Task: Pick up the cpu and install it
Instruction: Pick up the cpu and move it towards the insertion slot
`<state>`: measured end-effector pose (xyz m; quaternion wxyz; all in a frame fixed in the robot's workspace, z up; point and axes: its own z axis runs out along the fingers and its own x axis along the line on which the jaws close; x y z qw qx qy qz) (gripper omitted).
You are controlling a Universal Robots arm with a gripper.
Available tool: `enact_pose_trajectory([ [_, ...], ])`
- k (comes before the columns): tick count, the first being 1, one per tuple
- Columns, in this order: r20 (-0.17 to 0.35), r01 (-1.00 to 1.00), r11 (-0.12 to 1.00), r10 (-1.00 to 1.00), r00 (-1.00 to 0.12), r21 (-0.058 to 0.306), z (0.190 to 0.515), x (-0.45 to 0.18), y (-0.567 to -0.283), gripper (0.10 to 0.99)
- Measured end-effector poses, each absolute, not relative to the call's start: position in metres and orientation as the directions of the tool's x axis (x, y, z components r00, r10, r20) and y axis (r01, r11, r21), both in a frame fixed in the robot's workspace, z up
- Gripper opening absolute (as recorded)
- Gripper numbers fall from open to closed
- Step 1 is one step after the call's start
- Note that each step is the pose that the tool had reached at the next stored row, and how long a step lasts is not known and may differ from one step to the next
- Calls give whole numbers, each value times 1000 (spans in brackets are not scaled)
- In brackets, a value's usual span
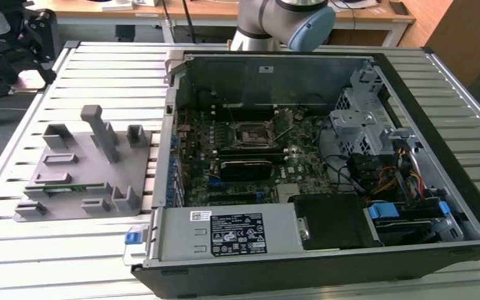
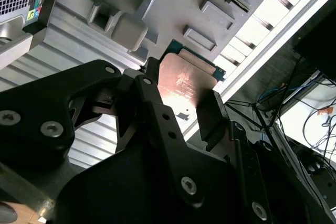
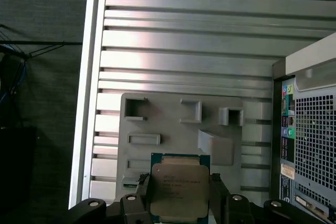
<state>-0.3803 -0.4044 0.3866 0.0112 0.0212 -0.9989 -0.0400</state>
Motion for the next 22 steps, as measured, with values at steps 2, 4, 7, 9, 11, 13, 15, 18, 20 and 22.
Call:
enact_pose_trajectory([
  [2, 21, -41, 996, -43, -999, 80, 387, -379, -404, 529],
  [4, 21, -41, 996, -43, -999, 80, 386, -378, -404, 529],
  [7, 21, -42, 996, -43, -999, 80, 386, -376, -404, 529],
  [9, 21, -41, 996, -43, -999, 80, 386, -374, -404, 529],
  [11, 21, -41, 996, -43, -999, 80, 386, -373, -404, 529],
  [13, 21, -41, 996, -43, -999, 80, 386, -372, -404, 529],
  [15, 21, -41, 996, -43, -999, 80, 386, -371, -404, 529],
  [18, 21, -41, 996, -43, -999, 80, 386, -370, -403, 529],
  [20, 21, -42, 996, -43, -999, 80, 386, -369, -403, 529],
  [22, 21, -42, 996, -43, -999, 80, 386, -368, -403, 529],
])
